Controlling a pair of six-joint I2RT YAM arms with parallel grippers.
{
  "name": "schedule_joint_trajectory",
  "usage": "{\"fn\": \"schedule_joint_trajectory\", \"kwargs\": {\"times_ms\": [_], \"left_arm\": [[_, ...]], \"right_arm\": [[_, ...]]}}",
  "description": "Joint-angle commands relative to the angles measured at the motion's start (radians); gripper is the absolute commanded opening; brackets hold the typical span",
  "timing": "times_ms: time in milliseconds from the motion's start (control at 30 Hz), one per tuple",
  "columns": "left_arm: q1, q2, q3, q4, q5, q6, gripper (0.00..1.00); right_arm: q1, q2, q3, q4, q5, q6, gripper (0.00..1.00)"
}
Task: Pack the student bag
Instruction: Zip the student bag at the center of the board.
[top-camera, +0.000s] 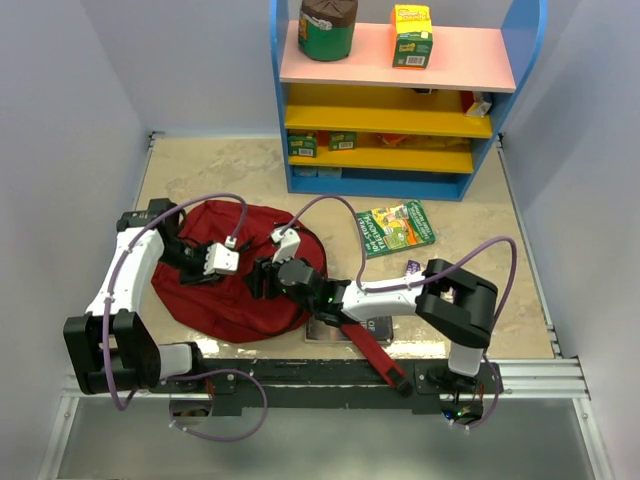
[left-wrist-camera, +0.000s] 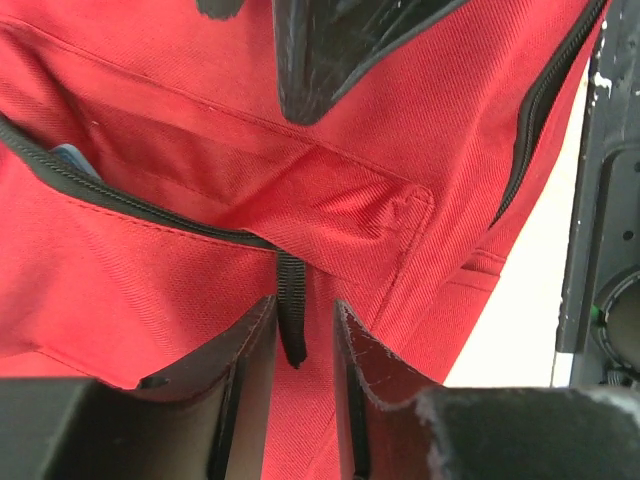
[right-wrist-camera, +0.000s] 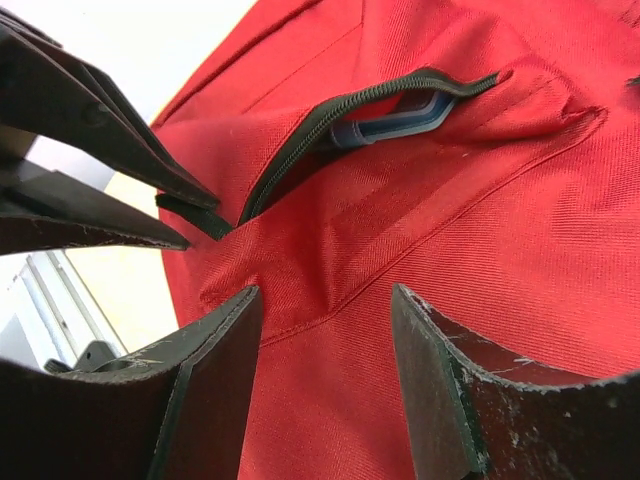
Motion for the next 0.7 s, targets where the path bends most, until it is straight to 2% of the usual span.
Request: {"fn": "schedule_joint_trajectory", "kwargs": {"times_ms": [0,233,367,567,667], "left_arm": [[-0.011,-0.004,0.002,-0.011,-0.001,0.057,0.31],[-0.013,0.096,0.065,-0.009,0.068,0.046,0.17],[-0.014,0.128,0.075,-0.002,0.042,0.042,0.0],[-0.014,0.117,0.075,0.023,0.068,0.031,0.0],[-0.014,0.107,0.081,0.018,0.094,0.029,0.0]], "right_arm": [[0.0,0.021,0.06,0.035,-0.027,-0.028,0.57],[0.007,0.061,0.097,0.049,-0.079,-0.045,0.55],[0.032,0.076,0.109,0.059,-0.091,-0.042,0.61],[0.076,0.116,0.134,0.049,-0.088,-0.037,0.69],[0.089,0.145,0.171,0.021,-0.082,-0.039,0.69]]}}
